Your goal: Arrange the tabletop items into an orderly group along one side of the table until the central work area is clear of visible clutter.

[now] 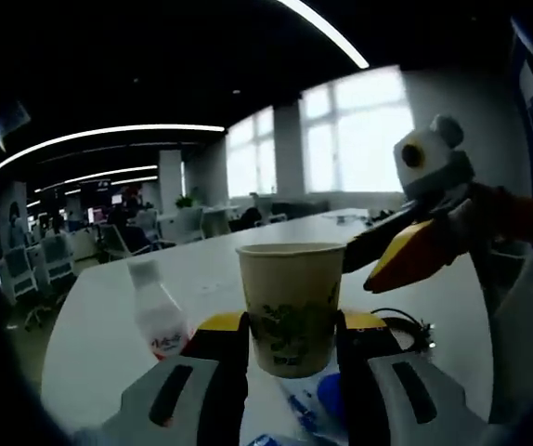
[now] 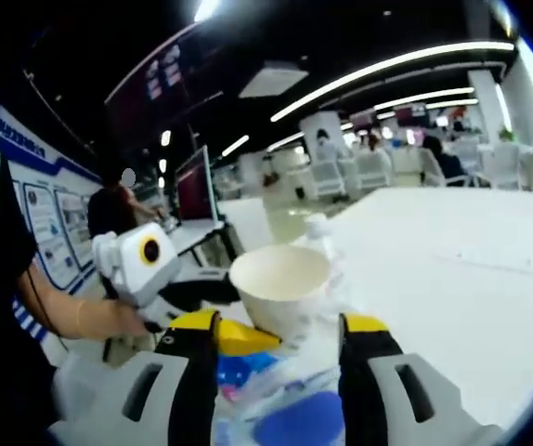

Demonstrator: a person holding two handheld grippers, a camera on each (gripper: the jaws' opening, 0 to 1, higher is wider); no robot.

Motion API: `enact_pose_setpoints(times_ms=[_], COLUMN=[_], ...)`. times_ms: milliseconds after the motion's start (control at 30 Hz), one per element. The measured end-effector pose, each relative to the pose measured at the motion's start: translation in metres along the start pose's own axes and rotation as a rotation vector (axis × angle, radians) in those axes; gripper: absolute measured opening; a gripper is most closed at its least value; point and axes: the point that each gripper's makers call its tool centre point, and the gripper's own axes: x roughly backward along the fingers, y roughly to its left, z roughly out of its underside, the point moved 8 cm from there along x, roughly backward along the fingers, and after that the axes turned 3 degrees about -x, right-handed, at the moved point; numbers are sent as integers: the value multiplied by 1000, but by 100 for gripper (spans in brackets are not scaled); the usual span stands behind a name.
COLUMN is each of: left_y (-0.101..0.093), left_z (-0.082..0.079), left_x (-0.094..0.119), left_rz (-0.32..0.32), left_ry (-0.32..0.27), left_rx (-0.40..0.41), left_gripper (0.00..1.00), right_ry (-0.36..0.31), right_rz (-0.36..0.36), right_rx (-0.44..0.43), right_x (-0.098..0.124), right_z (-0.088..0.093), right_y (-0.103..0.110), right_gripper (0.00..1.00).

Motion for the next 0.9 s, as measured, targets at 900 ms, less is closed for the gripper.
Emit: enact_pose_setpoints(times_ms=[900], left_y=[28], left_z=[49], left_x=[-51], left_rz=[-76], left_ry=[16], left_rx=[11], left_gripper=[35], right_ry=[-2], right_rz=[42], right_rx=[-57], right_x=[-47], right_z=[15], right_y=[-59], right_gripper=[41])
